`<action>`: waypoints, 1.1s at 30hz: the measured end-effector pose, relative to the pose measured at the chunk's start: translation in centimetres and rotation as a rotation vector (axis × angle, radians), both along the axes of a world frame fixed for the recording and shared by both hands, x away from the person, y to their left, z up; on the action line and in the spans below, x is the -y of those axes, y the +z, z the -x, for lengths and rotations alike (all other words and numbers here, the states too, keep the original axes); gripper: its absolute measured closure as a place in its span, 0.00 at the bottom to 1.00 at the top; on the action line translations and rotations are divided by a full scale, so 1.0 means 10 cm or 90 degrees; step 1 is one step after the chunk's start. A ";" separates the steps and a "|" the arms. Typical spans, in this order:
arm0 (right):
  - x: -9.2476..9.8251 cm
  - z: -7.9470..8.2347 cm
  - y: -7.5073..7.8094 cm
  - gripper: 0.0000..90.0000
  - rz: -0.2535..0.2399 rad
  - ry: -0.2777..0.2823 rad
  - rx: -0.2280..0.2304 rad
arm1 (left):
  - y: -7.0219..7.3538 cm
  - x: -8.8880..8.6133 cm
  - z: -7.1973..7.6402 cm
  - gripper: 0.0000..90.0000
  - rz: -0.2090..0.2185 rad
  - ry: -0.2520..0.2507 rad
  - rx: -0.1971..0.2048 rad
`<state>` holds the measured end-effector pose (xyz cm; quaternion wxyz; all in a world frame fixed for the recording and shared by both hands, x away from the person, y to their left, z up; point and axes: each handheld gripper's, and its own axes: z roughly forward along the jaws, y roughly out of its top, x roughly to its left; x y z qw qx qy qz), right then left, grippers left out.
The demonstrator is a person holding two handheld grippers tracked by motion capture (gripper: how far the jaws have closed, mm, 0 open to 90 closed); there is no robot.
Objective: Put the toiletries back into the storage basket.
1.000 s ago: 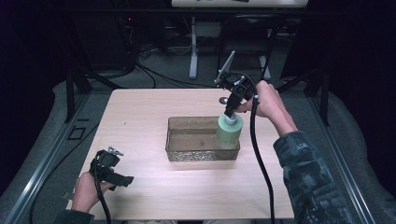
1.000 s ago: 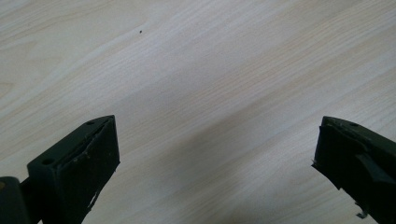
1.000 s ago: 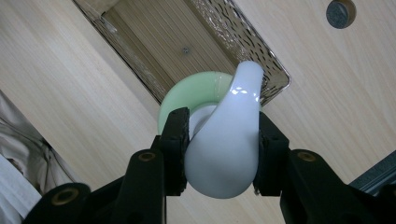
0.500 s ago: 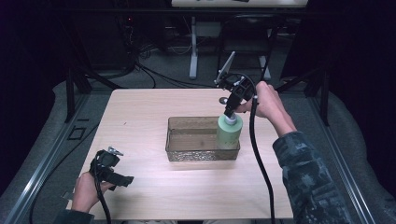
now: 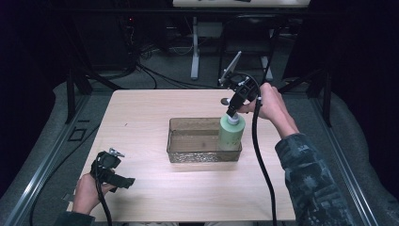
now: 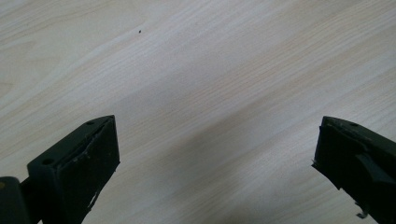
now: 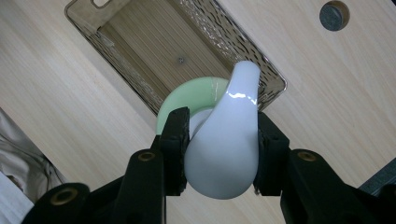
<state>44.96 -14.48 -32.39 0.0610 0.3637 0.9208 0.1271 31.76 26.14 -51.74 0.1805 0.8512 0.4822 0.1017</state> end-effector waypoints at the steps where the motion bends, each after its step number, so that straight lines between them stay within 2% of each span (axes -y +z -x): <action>1: 0.00 0.00 0.00 0.70 -0.002 0.000 0.001 | 0.00 0.00 0.00 0.00 0.000 0.000 0.000; 7: 0.00 0.00 0.00 0.69 -0.003 -0.002 0.003 | 0.00 0.00 0.00 0.00 0.002 0.002 0.002; 9: 0.00 0.00 -0.01 0.63 -0.001 -0.006 -0.001 | 0.00 -0.01 0.00 0.00 0.001 0.001 0.001; 12: 0.02 0.00 -0.03 0.48 -0.005 -0.012 0.000 | 0.00 0.00 0.00 0.00 0.000 -0.001 0.000; 13: 0.02 0.00 -0.03 0.48 -0.005 -0.012 0.000 | 0.00 0.00 0.00 0.00 0.000 -0.001 0.000; 16: 0.04 0.01 -0.05 0.29 -0.014 -0.027 0.002 | 0.00 0.00 0.00 0.00 0.001 0.000 0.000; 19: 0.08 0.02 -0.06 0.18 -0.028 -0.038 0.009 | 0.00 0.00 0.00 0.00 0.002 0.002 0.001; 21: 0.10 0.04 -0.07 0.15 -0.040 -0.047 0.016 | 0.00 0.00 0.00 0.00 0.002 0.002 0.001; 22: 0.12 0.05 -0.07 0.09 -0.052 -0.045 0.021 | 0.00 0.00 0.00 0.00 0.002 0.002 0.002; 25: 0.14 0.09 -0.08 0.04 -0.057 -0.049 0.030 | 0.00 0.00 0.00 0.00 0.001 0.002 0.002; 33: 0.23 0.19 -0.09 0.00 -0.078 -0.056 0.054 | 0.00 0.00 0.00 0.00 -0.001 0.000 0.001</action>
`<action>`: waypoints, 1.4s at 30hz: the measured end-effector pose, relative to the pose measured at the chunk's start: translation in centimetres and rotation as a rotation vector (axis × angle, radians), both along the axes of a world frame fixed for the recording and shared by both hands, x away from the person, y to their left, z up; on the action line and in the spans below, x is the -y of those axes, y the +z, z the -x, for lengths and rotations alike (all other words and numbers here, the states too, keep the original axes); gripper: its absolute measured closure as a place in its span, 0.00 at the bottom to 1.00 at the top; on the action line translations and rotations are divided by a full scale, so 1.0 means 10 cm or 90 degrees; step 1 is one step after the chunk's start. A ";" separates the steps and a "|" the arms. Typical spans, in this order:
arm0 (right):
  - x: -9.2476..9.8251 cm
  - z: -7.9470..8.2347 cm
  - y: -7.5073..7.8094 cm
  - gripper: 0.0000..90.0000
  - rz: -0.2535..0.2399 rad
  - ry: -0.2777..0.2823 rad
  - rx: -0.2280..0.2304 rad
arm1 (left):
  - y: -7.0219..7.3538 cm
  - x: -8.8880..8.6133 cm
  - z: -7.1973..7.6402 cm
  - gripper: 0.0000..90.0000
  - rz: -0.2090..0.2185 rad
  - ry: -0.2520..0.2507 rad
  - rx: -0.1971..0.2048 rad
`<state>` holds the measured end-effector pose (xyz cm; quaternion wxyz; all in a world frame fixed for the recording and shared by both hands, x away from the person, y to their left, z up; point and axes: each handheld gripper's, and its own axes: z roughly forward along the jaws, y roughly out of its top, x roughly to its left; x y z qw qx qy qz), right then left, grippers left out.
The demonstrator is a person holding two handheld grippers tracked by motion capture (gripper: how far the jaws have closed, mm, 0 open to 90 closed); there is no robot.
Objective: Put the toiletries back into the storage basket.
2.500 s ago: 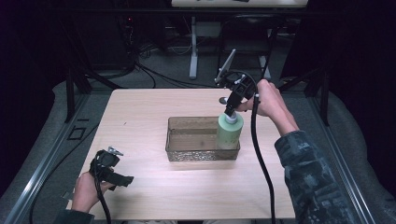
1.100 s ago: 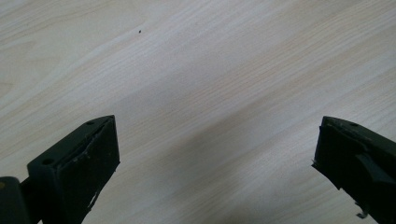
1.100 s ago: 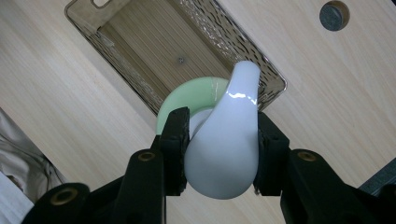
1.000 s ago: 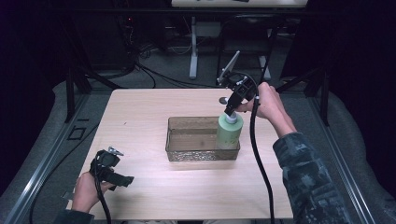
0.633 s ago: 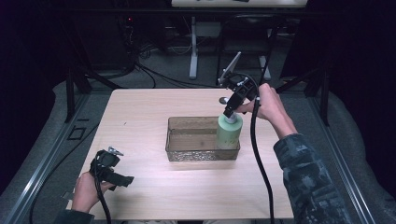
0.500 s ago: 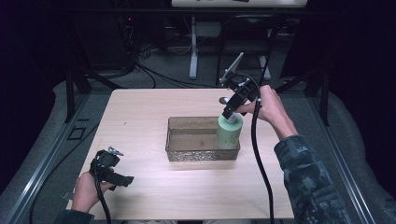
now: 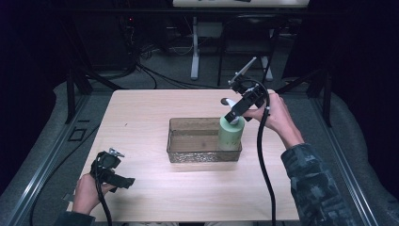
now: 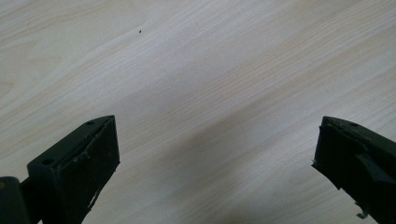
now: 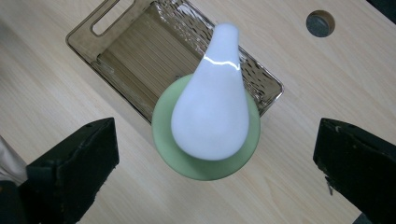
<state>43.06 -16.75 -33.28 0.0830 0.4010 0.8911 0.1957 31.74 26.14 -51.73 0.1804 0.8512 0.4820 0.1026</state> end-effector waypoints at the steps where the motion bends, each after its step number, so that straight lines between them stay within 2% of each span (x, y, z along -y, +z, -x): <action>1: 0.01 0.02 0.00 0.00 -0.006 -0.003 0.004 | 0.00 0.00 0.00 0.00 0.000 0.000 0.000; 15: 0.29 0.33 -0.05 0.00 -0.043 -0.012 0.053 | -0.01 0.01 0.00 0.00 -0.002 0.000 -0.002; 22: 0.46 0.56 -0.19 0.00 -0.063 -0.028 0.081 | -0.01 0.01 0.01 0.00 -0.001 0.000 -0.001; 24: 0.48 0.59 -0.20 0.00 -0.064 -0.032 0.083 | -0.01 0.01 0.01 0.00 -0.001 0.000 -0.001; 31: 0.66 0.78 -0.40 0.00 -0.075 -0.050 0.109 | -0.01 0.01 0.01 0.00 0.001 0.000 -0.001; 37: 0.84 0.93 -0.61 0.00 -0.091 -0.083 0.117 | -0.01 0.01 0.01 0.00 0.003 0.000 -0.002; 39: 0.96 1.02 -0.78 0.00 -0.092 -0.103 0.115 | -0.02 0.02 0.01 0.00 0.004 0.001 -0.003; 40: 0.96 1.02 -0.78 0.00 -0.092 -0.103 0.115 | -0.02 0.02 0.01 0.00 0.004 0.001 -0.003; 42: 1.03 1.06 -0.89 0.00 -0.099 -0.119 0.116 | -0.02 0.02 0.01 0.00 0.005 -0.002 -0.003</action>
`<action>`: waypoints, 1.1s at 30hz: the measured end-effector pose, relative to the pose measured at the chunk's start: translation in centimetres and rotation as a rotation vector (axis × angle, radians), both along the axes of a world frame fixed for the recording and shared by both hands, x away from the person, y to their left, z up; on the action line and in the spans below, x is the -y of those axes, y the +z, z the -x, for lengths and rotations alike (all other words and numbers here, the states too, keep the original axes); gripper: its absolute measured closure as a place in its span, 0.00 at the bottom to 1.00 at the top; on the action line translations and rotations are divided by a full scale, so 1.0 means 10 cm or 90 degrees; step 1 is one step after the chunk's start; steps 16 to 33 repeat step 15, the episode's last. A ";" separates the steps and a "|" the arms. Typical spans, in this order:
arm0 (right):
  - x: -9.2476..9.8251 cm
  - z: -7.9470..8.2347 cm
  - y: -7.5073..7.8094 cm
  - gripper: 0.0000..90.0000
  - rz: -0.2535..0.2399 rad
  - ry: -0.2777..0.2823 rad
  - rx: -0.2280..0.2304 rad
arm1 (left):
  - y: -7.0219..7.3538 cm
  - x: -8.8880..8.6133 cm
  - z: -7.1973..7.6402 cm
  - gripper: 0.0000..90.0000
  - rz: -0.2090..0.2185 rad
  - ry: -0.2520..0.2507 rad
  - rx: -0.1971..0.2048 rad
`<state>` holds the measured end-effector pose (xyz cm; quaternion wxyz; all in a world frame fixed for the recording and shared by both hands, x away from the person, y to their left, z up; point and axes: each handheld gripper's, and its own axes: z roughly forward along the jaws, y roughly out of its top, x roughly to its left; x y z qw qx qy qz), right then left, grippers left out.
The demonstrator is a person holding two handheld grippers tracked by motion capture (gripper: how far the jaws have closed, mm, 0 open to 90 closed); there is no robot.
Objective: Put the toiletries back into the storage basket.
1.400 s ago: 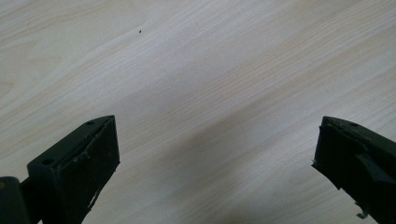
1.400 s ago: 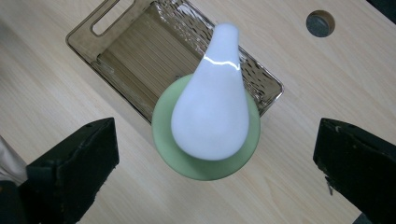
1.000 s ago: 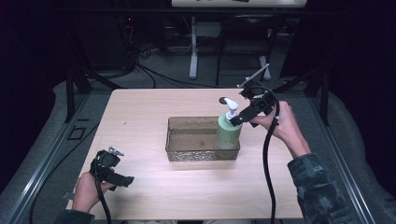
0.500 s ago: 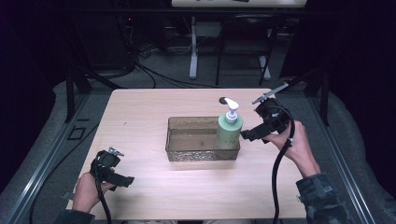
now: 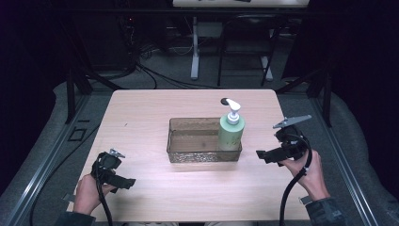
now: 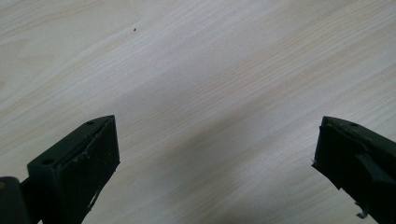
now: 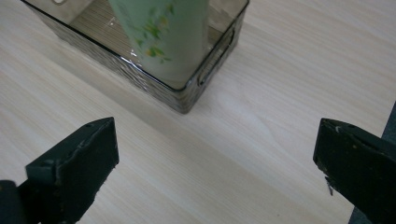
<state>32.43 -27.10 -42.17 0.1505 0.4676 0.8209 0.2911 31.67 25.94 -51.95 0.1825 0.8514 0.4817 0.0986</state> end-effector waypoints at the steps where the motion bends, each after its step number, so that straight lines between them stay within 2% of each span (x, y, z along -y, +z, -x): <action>1: 0.04 0.01 -0.06 0.00 -0.001 -0.004 -0.003 | 0.00 0.01 0.00 0.00 0.003 0.002 0.001; 2: 0.11 0.04 -0.19 0.00 -0.010 -0.018 -0.009 | -0.01 0.01 -0.01 0.00 0.005 0.002 -0.002; 4: 0.13 0.05 -0.24 0.00 -0.011 -0.025 -0.013 | -0.01 0.01 -0.01 0.00 0.004 0.000 -0.004; 7: 0.26 0.05 -0.47 0.00 -0.007 -0.049 -0.026 | -0.02 0.03 -0.04 0.00 0.004 -0.002 -0.006; 10: 0.31 0.07 -0.55 0.00 -0.012 -0.061 -0.031 | -0.02 0.05 -0.06 0.00 0.007 -0.008 -0.005; 15: 0.40 0.07 -0.69 0.00 -0.012 -0.075 -0.056 | -0.01 0.05 -0.07 0.00 0.008 -0.012 -0.002; 33: 0.40 0.07 -0.69 0.00 -0.012 -0.075 -0.056 | -0.01 0.05 -0.07 0.00 0.008 -0.012 -0.002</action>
